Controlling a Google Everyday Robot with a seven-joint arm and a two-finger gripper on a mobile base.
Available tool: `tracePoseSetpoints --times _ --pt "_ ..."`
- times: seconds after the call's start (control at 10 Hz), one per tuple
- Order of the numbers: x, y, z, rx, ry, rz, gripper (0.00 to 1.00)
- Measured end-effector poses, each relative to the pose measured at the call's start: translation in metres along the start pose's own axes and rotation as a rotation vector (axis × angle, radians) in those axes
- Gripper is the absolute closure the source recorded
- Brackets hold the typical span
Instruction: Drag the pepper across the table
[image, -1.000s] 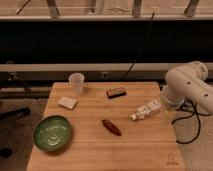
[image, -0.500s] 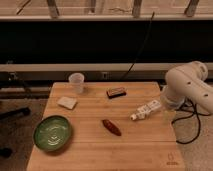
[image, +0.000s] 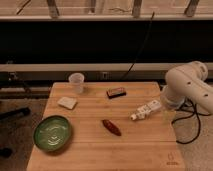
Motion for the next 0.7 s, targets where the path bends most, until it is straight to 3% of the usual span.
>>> tracePoseSetpoints --times 0.7 --pt "-0.01 0.001 0.004 0.001 0.002 -0.001 0.2"
